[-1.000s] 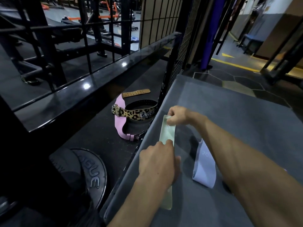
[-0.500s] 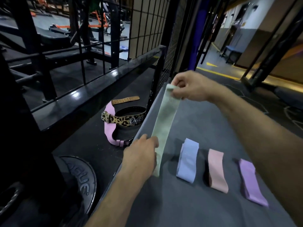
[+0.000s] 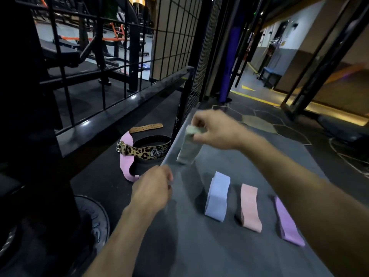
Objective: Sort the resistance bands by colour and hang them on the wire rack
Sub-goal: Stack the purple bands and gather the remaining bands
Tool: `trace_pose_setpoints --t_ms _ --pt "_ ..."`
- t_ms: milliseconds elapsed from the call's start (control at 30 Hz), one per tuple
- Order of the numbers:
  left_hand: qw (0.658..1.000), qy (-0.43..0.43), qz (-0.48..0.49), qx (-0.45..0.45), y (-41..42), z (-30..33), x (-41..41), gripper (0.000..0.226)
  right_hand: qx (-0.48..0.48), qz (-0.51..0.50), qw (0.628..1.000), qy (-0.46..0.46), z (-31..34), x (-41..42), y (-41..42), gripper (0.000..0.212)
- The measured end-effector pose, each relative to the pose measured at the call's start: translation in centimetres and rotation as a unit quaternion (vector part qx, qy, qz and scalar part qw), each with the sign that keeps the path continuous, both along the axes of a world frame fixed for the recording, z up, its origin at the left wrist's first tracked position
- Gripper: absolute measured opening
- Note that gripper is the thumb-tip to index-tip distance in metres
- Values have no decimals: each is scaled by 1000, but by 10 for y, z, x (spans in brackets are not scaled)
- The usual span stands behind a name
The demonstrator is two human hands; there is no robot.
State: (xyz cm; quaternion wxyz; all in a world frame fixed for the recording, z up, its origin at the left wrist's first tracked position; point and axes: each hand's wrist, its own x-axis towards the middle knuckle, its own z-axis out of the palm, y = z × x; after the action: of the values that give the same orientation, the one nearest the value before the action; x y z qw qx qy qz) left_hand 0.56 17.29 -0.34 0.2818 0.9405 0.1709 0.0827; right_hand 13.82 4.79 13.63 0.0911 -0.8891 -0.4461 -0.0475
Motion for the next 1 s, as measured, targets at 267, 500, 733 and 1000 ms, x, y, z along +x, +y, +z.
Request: trace_pose_setpoints --t_ms 267,500,733,1000 --pt "984 85 -156 -11 8 -7 0 83 -70 39 991 112 -51 -54 -31 17" --pt "977 53 -207 -24 3 -19 4 48 -69 32 979 190 -49 -71 -51 17" --pt "973 64 -208 -72 0 -25 8 29 -51 12 976 212 -41 -48 -51 21" --pt "982 66 -115 -136 -2 -36 22 22 -63 -62 968 233 -53 33 -12 12"
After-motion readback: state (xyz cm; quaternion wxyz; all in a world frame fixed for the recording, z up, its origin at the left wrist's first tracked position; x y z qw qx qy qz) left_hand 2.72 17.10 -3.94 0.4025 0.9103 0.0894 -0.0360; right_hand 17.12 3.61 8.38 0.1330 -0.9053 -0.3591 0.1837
